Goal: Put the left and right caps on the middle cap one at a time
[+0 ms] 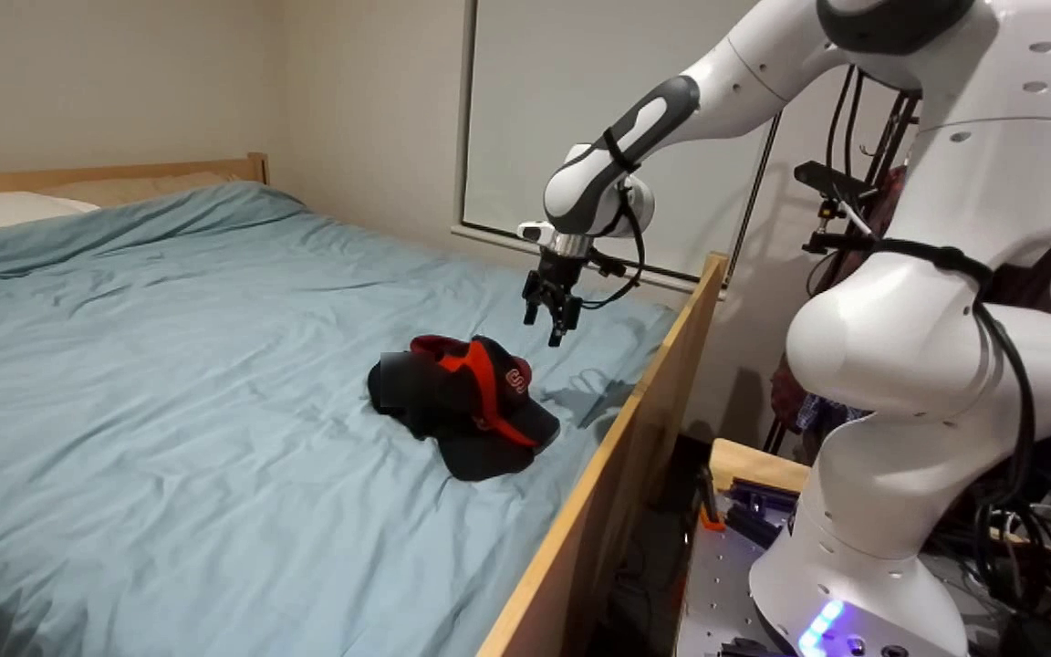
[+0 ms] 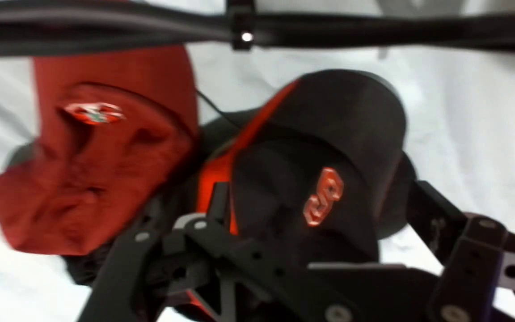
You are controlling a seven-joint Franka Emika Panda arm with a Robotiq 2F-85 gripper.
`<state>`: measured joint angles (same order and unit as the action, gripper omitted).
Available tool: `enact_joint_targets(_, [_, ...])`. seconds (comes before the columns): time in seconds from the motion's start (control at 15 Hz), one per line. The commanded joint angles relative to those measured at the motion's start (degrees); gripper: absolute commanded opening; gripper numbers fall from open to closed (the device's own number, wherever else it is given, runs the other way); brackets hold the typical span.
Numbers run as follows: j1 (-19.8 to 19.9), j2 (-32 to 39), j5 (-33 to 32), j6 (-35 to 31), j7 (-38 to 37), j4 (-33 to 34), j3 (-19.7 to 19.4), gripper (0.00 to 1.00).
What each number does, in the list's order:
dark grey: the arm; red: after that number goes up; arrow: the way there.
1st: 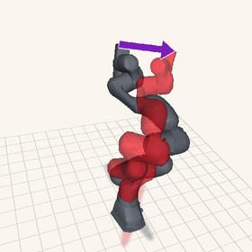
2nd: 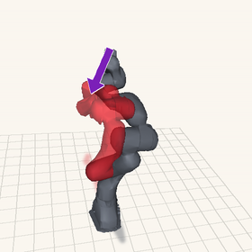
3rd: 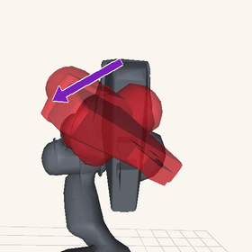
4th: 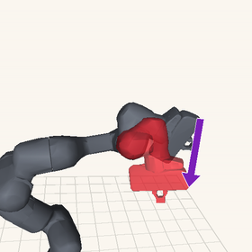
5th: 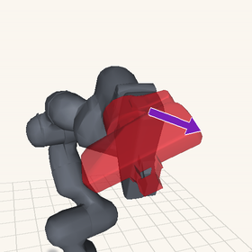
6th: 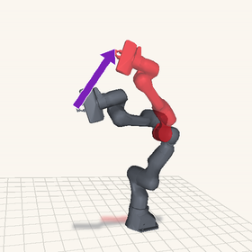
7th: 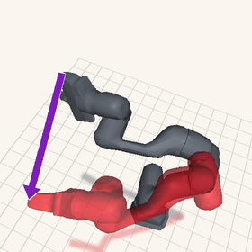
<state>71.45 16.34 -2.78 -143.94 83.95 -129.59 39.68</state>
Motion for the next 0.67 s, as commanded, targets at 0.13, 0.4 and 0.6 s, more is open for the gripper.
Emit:
enact_joint_targets(0.13, [-20.4, 10.3, -3.1, -8.3, 5.3, 14.1, -23.3, 1.00])
enact_joint_targets(0.4, [-24.4, 9.7, 1.3, -7.5, 6.1, 13.6, -26.9, 1.00])
enact_joint_targets(0.6, [-26.4, 11.0, -4.3, -6.8, 11.2, 15.2, -29.6, 1.00])
